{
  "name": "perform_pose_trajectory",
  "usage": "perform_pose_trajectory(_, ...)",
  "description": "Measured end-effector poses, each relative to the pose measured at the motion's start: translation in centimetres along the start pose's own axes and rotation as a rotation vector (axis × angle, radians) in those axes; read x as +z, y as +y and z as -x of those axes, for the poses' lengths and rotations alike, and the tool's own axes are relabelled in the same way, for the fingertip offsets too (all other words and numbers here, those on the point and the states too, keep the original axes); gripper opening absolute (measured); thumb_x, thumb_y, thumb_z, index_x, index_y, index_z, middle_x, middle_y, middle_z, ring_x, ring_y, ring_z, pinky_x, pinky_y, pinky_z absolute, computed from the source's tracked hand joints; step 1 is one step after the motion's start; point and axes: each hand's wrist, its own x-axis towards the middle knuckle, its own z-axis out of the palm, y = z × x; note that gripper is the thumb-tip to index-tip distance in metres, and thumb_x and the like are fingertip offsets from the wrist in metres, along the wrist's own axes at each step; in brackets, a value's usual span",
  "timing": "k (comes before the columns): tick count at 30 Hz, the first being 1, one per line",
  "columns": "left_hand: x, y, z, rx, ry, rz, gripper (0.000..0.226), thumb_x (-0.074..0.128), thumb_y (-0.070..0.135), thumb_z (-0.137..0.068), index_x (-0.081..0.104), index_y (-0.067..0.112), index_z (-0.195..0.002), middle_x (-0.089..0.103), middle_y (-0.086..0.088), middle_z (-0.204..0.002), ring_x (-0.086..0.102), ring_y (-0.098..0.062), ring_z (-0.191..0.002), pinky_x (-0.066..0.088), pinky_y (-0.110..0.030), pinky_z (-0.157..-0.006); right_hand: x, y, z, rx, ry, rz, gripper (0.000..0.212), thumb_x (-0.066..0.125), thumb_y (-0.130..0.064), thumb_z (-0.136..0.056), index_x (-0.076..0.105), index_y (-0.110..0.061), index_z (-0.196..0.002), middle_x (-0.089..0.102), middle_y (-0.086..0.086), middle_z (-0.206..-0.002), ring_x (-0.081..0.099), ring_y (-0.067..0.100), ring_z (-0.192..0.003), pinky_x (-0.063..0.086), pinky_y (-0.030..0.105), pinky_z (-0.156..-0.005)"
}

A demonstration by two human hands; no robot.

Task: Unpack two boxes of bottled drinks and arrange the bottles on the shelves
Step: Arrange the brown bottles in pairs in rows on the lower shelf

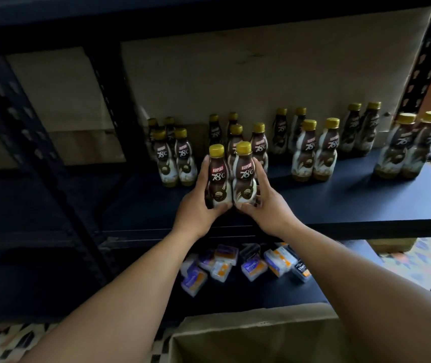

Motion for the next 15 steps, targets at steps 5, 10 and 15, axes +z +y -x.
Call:
perform_pose_trajectory(5,-2.9,-2.2,0.9,-0.033,0.024,-0.049,0.114,0.079,0.037,-0.086,-0.014,0.070,-0.143,0.053,0.012,-0.148,0.053,-0.012,-0.132,0.038,-0.023,-0.101,3.2,-1.9,-0.6,-0.031,-0.032,-0.006,0.108,0.074,-0.022,-0.092,-0.005,-0.068,-0.150,0.041,-0.026,-0.145,0.049,0.012,-0.135,0.043,0.036,-0.111)
perform_pose_trajectory(10,-5.5,-4.1,1.7,-0.044,0.025,-0.069,0.115,0.079,0.039,-0.085,-0.015,0.067,-0.146,0.054,0.014,-0.147,0.055,-0.012,-0.130,0.043,-0.027,-0.101,6.0,-3.6,-1.1,-0.034,-0.047,-0.010,0.108,0.074,-0.024,-0.092,-0.006,-0.070,-0.148,0.045,-0.016,-0.155,0.047,0.011,-0.138,0.041,0.036,-0.113)
perform_pose_trajectory(15,-7.9,-6.1,2.6,-0.043,0.030,-0.096,0.116,0.077,0.040,-0.087,-0.022,0.068,-0.142,0.053,0.013,-0.148,0.055,-0.012,-0.129,0.043,-0.027,-0.099,8.5,-5.1,-1.5,-0.040,-0.079,-0.023,0.106,0.072,-0.024,-0.094,-0.006,-0.066,-0.152,0.051,-0.014,-0.150,0.051,0.010,-0.134,0.043,0.035,-0.111)
